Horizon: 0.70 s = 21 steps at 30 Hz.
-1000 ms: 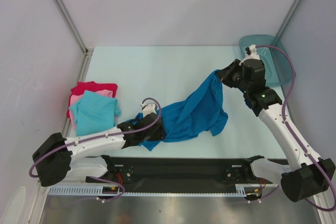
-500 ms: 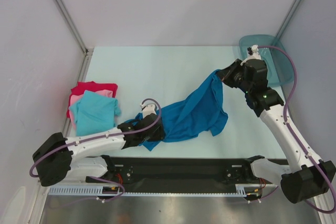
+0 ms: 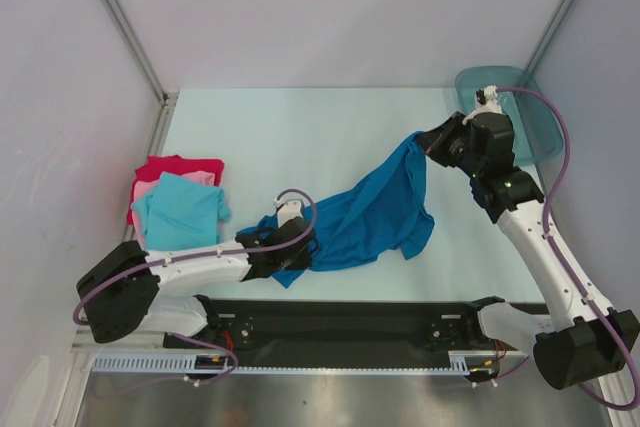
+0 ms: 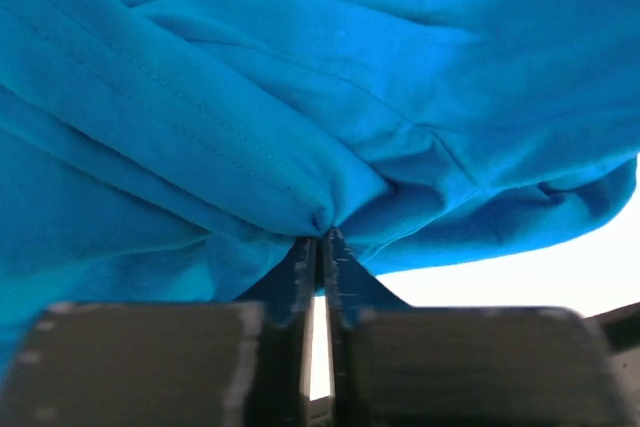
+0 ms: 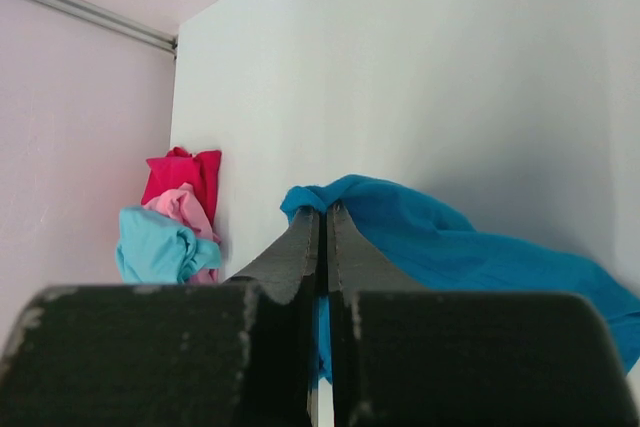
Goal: Fold and stack the t-shirts
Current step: Flatten the tshirt out
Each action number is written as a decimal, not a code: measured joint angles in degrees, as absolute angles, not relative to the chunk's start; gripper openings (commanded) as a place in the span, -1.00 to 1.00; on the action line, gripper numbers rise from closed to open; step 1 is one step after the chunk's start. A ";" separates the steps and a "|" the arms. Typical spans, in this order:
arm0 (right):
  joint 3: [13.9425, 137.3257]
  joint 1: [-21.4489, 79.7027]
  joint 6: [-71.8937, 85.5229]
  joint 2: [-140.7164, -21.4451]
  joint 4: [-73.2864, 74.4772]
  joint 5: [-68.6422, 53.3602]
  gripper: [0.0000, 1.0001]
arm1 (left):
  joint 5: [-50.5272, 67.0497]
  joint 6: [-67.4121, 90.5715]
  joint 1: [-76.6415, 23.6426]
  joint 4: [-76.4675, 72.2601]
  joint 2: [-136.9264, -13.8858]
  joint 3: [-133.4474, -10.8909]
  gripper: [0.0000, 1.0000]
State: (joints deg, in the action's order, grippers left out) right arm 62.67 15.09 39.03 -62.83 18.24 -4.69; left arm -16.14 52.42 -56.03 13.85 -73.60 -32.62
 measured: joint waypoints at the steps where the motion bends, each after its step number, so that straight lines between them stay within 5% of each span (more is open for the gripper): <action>1: 62.67 15.07 39.03 -62.83 18.24 -4.75 -1.00 | -16.12 52.27 -56.03 13.85 -74.02 -32.75 -0.99; 21: 59.90 14.74 38.81 -62.89 17.63 -4.16 -1.00 | -28.05 45.63 -53.80 31.03 -60.14 -55.11 -0.99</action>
State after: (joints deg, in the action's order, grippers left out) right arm 59.90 14.74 38.81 -62.89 17.63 -4.16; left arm -28.05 45.63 -53.80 31.03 -60.14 -55.11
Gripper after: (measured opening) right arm 0.021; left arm 0.012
